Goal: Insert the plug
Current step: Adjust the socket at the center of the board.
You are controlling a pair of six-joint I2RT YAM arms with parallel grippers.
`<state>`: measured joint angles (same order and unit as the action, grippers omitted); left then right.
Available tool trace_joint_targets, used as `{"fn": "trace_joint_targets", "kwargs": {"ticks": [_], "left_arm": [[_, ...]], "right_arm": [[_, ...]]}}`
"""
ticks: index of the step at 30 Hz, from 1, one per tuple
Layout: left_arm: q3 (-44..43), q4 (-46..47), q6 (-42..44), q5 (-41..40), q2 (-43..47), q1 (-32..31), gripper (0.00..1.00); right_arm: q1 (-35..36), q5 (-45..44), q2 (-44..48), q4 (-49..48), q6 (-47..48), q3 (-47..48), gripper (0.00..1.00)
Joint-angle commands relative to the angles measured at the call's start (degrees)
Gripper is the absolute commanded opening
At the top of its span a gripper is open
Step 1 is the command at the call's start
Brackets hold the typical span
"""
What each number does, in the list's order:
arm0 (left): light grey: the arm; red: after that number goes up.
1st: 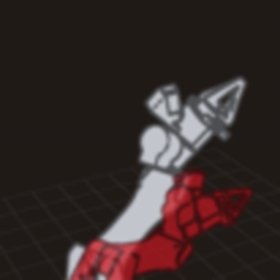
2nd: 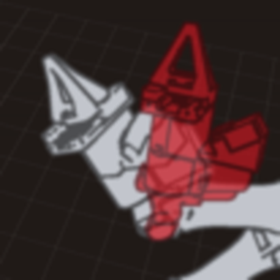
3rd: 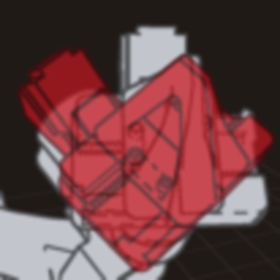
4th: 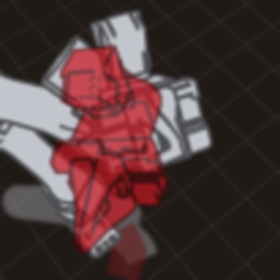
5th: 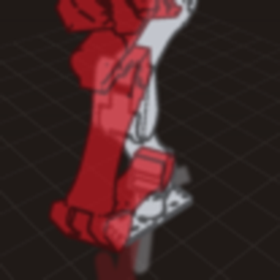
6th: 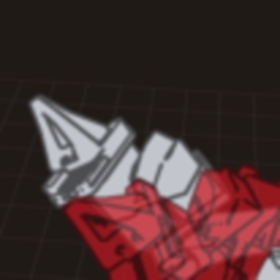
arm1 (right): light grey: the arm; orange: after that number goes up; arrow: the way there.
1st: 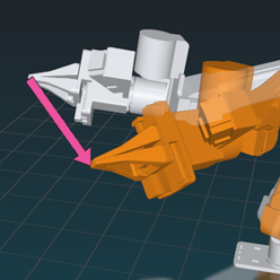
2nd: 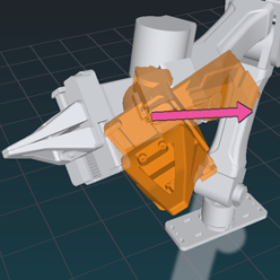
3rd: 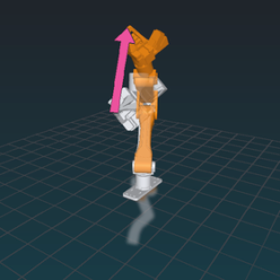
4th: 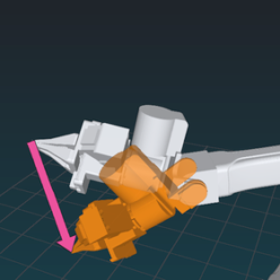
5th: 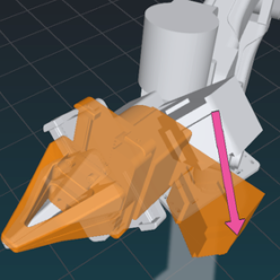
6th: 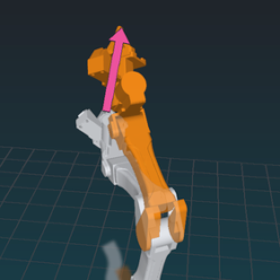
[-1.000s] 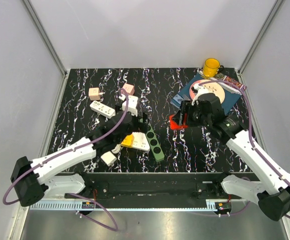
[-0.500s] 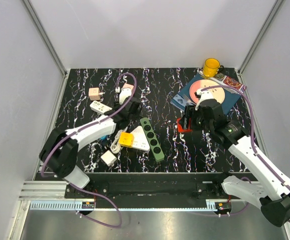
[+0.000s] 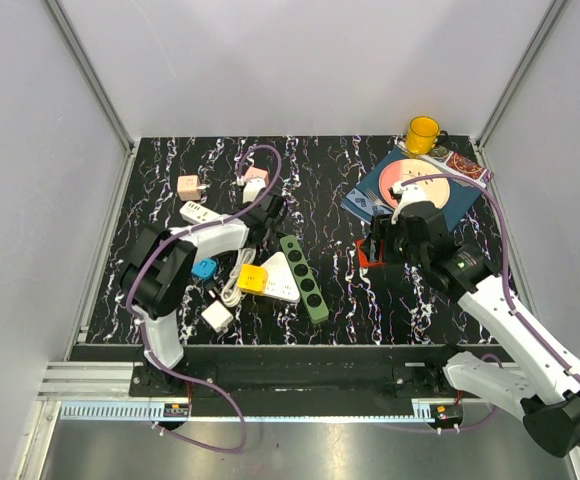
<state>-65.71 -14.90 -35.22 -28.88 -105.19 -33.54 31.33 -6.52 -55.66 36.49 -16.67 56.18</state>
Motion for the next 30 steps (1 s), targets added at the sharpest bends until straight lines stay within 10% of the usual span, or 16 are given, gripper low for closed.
{"fn": "trace_joint_targets", "kwargs": {"ticks": [1, 19, 30], "left_arm": [[-4.86, 4.08, 4.44, 4.69, -3.97, 0.49, 0.48], [-13.21, 14.36, 26.26, 38.91, -5.74, -12.25, 0.38], [1.36, 14.46, 23.71, 27.49, 9.02, -12.6, 0.76]], "right_arm": [[-0.13, -0.68, 1.43, -1.42, 1.28, 0.24, 0.0], [-0.13, -4.02, 5.29, 0.16, 1.81, 0.77, 0.0], [-0.13, -3.76, 8.2, 1.39, 2.95, 0.77, 0.0]]}}
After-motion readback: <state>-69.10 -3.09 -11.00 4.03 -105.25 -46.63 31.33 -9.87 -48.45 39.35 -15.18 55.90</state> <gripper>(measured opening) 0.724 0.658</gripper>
